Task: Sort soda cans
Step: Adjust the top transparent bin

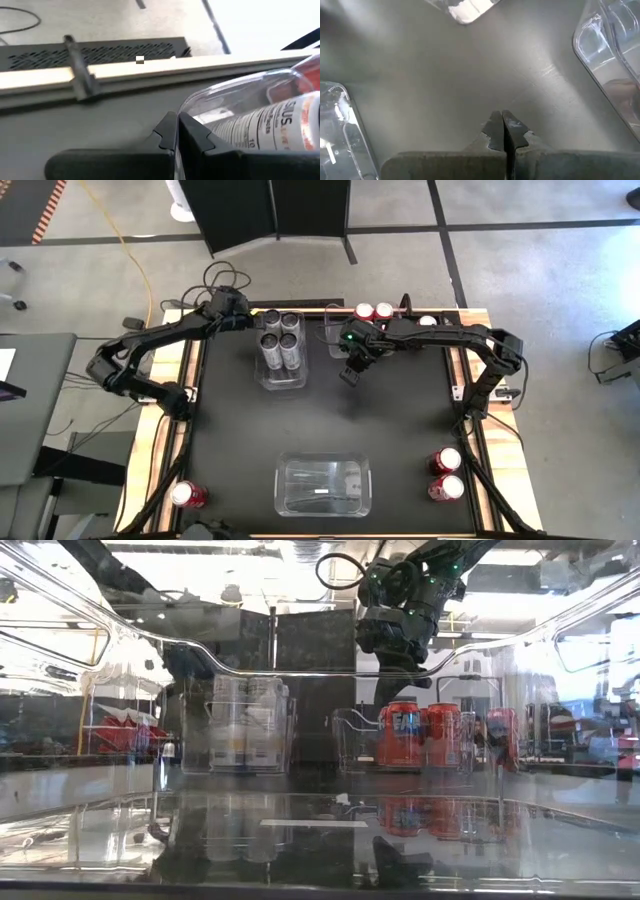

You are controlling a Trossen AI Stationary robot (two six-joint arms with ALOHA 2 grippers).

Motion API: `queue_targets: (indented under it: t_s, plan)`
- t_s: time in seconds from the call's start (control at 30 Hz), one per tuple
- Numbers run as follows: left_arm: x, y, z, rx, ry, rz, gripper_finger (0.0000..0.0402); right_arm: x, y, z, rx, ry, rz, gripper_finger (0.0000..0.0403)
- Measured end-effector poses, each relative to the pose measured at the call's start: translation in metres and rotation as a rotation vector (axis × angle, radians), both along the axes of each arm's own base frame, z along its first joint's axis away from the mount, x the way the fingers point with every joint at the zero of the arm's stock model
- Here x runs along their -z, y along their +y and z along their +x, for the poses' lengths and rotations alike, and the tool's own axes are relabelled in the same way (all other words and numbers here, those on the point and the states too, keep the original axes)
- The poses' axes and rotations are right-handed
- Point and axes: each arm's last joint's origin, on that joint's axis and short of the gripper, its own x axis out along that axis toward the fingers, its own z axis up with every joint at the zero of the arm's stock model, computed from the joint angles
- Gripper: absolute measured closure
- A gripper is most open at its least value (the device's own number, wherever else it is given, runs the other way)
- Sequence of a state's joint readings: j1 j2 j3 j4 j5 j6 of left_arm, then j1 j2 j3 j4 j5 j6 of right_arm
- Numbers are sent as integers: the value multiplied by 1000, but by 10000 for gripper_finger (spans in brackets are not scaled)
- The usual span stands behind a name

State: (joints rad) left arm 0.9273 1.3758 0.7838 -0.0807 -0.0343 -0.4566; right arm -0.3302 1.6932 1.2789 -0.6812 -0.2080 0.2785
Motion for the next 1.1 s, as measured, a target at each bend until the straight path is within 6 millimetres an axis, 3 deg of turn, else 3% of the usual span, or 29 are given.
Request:
queue_targets:
  t_s: [0.2, 0.57, 0.9, 1.1]
  plan:
    - [8, 12, 10, 17, -37, -6, 401, 1, 1, -3, 28, 32, 26, 403]
    - [-16, 30, -1, 19, 87, 24, 400, 0, 3, -5, 55, 47, 41, 403]
    - [-30, 33, -3, 36, 117, 45, 357, -51, -9, -40, 136, -85, -29, 396]
    - [-27, 32, -4, 39, 128, 25, 314, -56, -21, -41, 159, -117, -139, 332]
